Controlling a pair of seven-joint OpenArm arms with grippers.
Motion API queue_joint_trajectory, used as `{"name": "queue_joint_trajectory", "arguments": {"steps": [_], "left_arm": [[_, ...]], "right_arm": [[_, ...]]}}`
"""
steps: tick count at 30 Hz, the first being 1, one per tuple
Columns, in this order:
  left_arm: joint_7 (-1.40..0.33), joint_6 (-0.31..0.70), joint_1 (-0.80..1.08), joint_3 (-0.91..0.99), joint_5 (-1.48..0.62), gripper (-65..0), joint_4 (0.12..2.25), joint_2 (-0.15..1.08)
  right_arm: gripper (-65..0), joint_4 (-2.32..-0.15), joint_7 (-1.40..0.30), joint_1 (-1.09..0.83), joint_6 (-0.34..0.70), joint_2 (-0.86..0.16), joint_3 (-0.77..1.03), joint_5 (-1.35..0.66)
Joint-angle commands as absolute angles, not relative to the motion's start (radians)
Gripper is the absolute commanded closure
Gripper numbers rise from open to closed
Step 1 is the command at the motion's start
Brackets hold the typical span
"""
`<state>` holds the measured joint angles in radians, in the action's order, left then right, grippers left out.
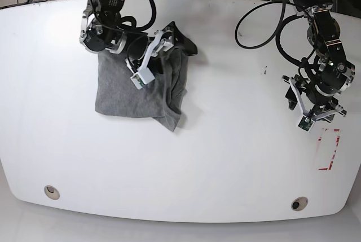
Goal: Layout the t-shirt on the table in an organized manner, then fold the t-shirt properly
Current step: 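Release the left gripper and press the folded bundle with the right gripper, then grasp the folded grey shirt edges with both grippers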
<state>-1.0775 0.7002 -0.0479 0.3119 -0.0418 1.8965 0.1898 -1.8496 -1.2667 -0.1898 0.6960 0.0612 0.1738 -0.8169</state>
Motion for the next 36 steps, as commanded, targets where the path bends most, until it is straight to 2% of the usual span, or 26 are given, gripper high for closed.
{"name": "queue_joint_trajectory", "arguments": {"steps": [1, 10, 21, 26, 31, 36], "left_arm": [[-1.073, 0.698, -0.064, 0.315, -0.045, -35.3, 1.916, 0.2], [-1.099, 0.698, -0.064, 0.311, -0.047, -35.3, 1.916, 0.223], [-1.099, 0.698, -0.12, 0.231, -0.047, -35.3, 1.916, 0.162], [-1.099, 0.698, -0.148, 0.17, -0.047, -35.3, 1.916, 0.101], [-1.099, 0.698, -0.154, 0.085, -0.047, -35.3, 1.914, -0.005], [-1.098, 0.698, -0.147, -0.004, -0.047, -35.3, 1.913, -0.107]], "right_arm": [[-62.0, -1.87, -1.265, -0.177, 0.698, 0.059, 0.174, -0.848], [-62.0, -1.871, -1.293, -0.131, 0.698, 0.048, 0.165, -0.848], [-60.4, -1.9, -1.296, -0.094, 0.698, -0.03, 0.294, -0.845], [-45.5, -1.868, -1.294, -0.094, 0.698, -0.042, 0.295, -0.84], [-23.5, -1.867, -1.254, -0.056, 0.698, -0.113, 0.298, -0.799], [-4.1, -1.857, -1.23, 0.016, 0.698, -0.194, 0.298, -0.687]]}}
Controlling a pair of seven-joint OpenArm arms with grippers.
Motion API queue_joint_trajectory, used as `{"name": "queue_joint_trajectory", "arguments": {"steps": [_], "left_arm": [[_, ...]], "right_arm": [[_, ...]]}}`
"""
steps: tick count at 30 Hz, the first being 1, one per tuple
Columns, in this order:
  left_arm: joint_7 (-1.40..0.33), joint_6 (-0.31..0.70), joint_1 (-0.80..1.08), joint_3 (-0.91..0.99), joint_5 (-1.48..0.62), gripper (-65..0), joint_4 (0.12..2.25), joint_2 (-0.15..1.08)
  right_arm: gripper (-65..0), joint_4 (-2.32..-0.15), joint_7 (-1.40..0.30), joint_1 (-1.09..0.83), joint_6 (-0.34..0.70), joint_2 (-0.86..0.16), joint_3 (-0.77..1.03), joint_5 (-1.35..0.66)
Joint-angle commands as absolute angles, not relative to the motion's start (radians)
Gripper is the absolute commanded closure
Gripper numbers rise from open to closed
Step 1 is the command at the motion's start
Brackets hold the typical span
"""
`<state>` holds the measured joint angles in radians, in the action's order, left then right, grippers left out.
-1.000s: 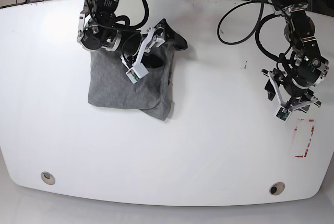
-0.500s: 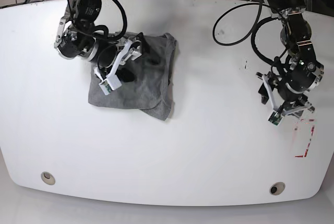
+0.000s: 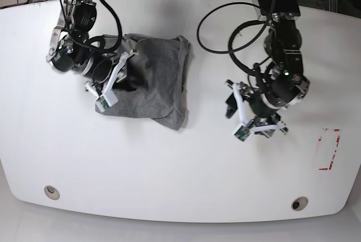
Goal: Layout the t-shirt on the table in an organized manner, then fold the t-shirt properly
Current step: 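Grasp the folded grey shirt edges with both grippers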
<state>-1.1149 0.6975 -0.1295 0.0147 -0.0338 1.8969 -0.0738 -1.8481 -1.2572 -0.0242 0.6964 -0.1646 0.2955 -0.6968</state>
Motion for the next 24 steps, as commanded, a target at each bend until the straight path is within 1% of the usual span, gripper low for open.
{"name": "queue_joint_trajectory", "arguments": {"steps": [1, 3, 11, 18, 24], "left_arm": [[-1.098, 0.698, -0.145, -0.019, -0.047, -35.3, 1.911, -0.127], [-1.096, 0.698, -0.128, -0.045, -0.047, -35.1, 1.91, -0.156], [-1.095, 0.698, -0.054, -0.24, -0.047, -35.1, 1.91, -0.157], [-1.093, 0.698, 0.018, -0.367, -0.042, -35.1, 1.906, -0.157], [-1.095, 0.698, 0.03, -0.437, -0.039, -35.1, 1.863, -0.145]], "right_arm": [[-2.7, -1.845, -1.23, 0.035, 0.698, -0.203, 0.295, -0.664], [-2.9, -1.824, -1.23, 0.062, 0.698, -0.214, 0.292, -0.639], [-4.1, -1.699, -1.178, 0.166, 0.698, -0.259, 0.268, -0.539], [-4.1, -1.607, -1.004, 0.186, 0.698, -0.278, 0.188, -0.401], [-4.1, -1.504, -0.897, 0.186, 0.698, -0.286, 0.176, -0.295]]}}
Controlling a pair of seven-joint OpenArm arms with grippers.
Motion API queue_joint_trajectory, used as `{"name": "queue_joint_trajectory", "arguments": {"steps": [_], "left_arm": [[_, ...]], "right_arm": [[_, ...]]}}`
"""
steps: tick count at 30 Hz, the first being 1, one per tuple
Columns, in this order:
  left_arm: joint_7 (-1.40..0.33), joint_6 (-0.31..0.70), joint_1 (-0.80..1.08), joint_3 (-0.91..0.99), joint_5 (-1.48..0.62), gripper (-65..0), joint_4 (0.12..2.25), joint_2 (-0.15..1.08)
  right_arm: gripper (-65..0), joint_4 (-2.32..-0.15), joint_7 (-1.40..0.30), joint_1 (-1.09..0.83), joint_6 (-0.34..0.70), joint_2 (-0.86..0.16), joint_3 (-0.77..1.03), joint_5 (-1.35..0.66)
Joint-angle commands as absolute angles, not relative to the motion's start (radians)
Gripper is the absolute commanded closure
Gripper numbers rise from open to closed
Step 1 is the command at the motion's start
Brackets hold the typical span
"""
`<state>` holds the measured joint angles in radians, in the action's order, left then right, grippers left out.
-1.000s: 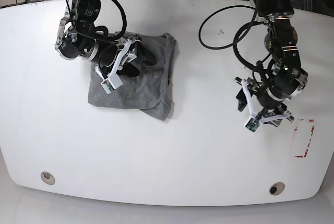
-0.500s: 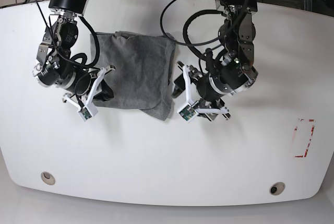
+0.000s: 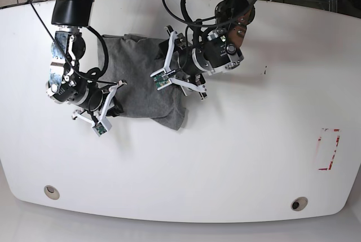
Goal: Layout the t-shirt on the table in an organized manner, then fold the t-shirt properly
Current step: 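Grasp the folded grey shirt edges with both grippers, then rotate and straighten the folded shirt square with both grippers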
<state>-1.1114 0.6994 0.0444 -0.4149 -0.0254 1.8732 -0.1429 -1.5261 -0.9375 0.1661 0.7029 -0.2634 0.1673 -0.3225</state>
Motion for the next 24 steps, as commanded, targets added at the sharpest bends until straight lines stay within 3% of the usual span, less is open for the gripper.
{"name": "queue_joint_trajectory", "arguments": {"steps": [1, 11, 24], "left_arm": [[-1.095, 0.698, 0.028, -0.449, -0.039, -35.1, 1.84, -0.134], [-1.093, 0.698, -0.048, -0.456, -0.041, -35.1, 1.584, -0.085], [-1.092, 0.698, -0.134, -0.456, -0.044, -35.1, 1.554, 0.025]], "right_arm": [[-4.1, -1.48, -0.875, 0.185, 0.698, -0.285, 0.176, -0.274], [-3.8, -1.399, -0.734, 0.117, 0.698, -0.318, 0.248, -0.228], [-3.8, -1.466, -0.734, -0.019, 0.698, -0.318, 0.394, -0.228]]}}
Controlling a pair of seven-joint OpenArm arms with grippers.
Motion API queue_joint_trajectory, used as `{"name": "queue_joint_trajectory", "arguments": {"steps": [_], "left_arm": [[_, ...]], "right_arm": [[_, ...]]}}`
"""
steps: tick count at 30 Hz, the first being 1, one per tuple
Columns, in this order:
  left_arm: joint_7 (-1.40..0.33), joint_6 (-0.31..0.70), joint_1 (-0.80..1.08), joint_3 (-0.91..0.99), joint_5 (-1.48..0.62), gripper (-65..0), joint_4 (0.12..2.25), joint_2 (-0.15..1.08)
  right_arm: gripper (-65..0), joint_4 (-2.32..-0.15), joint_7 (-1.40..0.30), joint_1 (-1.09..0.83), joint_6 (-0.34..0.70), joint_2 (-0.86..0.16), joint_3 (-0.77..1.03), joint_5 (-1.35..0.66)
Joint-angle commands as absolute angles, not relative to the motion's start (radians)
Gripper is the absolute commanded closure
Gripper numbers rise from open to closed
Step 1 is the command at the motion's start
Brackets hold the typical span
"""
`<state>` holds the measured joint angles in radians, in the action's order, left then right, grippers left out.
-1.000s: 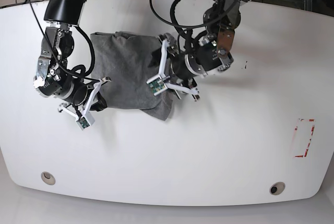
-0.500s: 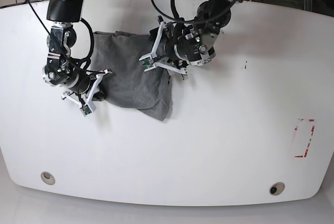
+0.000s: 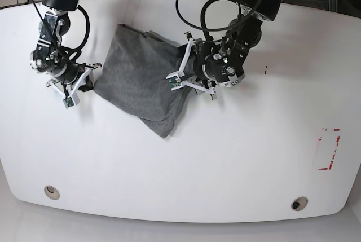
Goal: Layout the t-shirt on the table in an organized manner, then fold the t-shirt properly
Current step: 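Rotate and straighten the folded shirt square with both grippers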
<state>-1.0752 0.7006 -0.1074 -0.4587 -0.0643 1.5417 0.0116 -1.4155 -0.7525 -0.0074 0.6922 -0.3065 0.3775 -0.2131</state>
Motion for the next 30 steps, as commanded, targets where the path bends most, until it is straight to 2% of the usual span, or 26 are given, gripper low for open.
{"name": "queue_joint_trajectory", "arguments": {"steps": [1, 8, 18, 23, 30], "left_arm": [[-1.092, 0.698, -0.147, -0.456, -0.044, -35.1, 1.552, 0.031], [-1.092, 0.698, -0.219, -0.461, -0.044, -35.1, 1.544, 0.068], [-1.099, 0.698, -0.332, -0.455, -0.045, -35.1, 1.583, 0.085], [-1.107, 0.698, -0.335, -0.455, -0.045, -35.1, 1.673, 0.079], [-1.136, 0.698, -0.223, -0.46, -0.045, -35.1, 1.744, 0.007]], "right_arm": [[-3.8, -1.483, -0.734, -0.031, 0.698, -0.317, 0.397, -0.228], [-3.8, -1.638, -0.751, -0.136, 0.698, -0.229, 0.403, -0.219], [-3.8, -1.92, -0.966, -0.114, 0.698, -0.133, 0.478, -0.219], [-3.8, -1.92, -1.035, -0.038, 0.698, -0.122, 0.478, -0.219], [-3.8, -1.788, -1.035, 0.045, 0.698, -0.093, 0.461, -0.217]]}}
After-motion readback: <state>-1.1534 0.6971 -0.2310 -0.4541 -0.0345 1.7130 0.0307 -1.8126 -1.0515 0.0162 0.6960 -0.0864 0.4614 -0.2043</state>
